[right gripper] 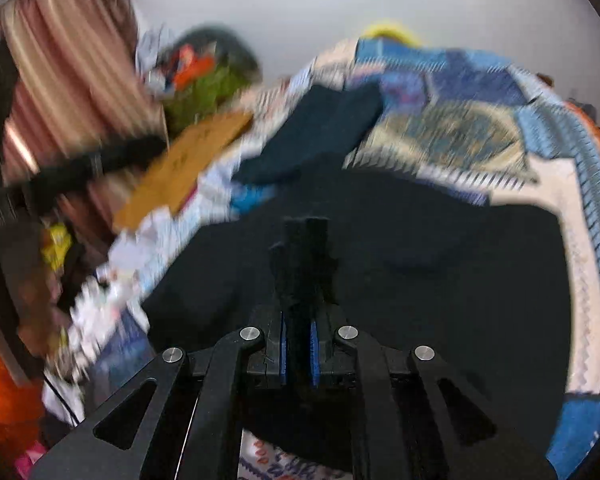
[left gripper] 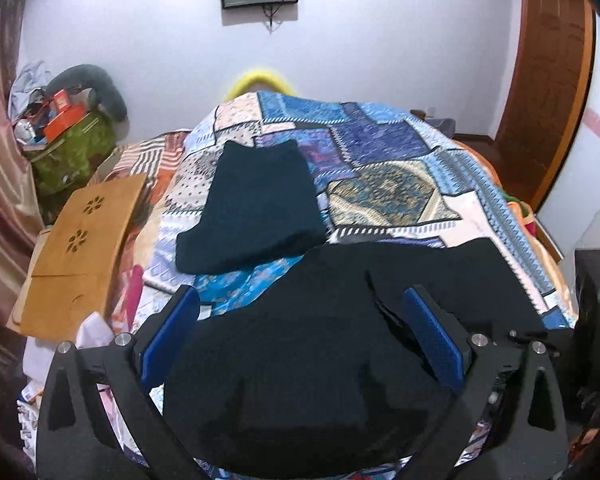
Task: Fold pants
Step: 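Smooth the folded pants with the left gripper while the right gripper releases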
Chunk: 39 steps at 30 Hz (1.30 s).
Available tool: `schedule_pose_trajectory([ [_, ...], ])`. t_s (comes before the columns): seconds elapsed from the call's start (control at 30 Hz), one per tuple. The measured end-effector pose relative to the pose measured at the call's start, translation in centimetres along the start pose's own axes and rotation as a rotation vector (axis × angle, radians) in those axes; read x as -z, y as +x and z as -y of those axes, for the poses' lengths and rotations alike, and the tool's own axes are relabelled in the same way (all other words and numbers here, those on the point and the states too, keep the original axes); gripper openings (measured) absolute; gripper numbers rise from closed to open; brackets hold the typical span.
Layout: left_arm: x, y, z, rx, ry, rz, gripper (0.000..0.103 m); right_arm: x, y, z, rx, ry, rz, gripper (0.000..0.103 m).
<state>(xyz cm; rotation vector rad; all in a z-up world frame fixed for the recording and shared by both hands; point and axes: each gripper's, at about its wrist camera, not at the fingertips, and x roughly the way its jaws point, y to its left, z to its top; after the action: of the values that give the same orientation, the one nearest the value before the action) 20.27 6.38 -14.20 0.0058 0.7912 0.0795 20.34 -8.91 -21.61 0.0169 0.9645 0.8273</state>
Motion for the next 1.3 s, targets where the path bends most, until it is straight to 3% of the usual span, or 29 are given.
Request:
schedule_pose_trajectory([
  [0.1, 0.2, 0.6, -0.2, -0.009, -0.006, -0.015, 0.103, -0.3, -1.1, -0.4, 0.017, -0.036, -0.003, 0.014],
  [0.17, 0.0, 1.1, 0.0, -0.007, -0.012, -0.028, 0.103, -0.7, -2.4, 0.2, -0.025, -0.023, -0.007, 0.025],
  [0.23, -0.3, 1.5, 0.3, 0.006, -0.015, -0.039, 0.103, -1.1, -4.0, 0.7, -0.031, -0.006, 0.023, 0.045],
  [0.43, -2.0, 2.8, 3.2, 0.05, 0.024, -0.052, 0.103, -2.5, -9.0, 3.3, 0.054, -0.061, 0.152, 0.047],
  [0.53, -2.6, 4.4, 5.7, 0.077, 0.076, -0.082, 0.103, -2.9, -9.5, 5.5, 0.144, -0.071, 0.16, 0.057],
  [0.63, -2.5, 7.0, 8.6, 0.104, 0.131, -0.145, 0.103, -2.6, -8.1, 8.0, 0.215, -0.063, 0.119, 0.057],
  [0.93, 0.5, 13.6, 14.1, 0.123, 0.28, -0.35, 0.103, 0.5, -2.6, 12.7, 0.192, 0.041, -0.048, 0.057],
  [1.1, 1.3, 13.1, 13.6, 0.139, 0.308, -0.354, 0.103, 1.6, -2.8, 11.8, 0.237, -0.025, -0.038, 0.057],
  [1.3, 2.7, 11.3, 11.8, 0.137, 0.283, -0.325, 0.103, 3.1, -4.3, 12.4, 0.224, 0.027, -0.037, 0.057],
])
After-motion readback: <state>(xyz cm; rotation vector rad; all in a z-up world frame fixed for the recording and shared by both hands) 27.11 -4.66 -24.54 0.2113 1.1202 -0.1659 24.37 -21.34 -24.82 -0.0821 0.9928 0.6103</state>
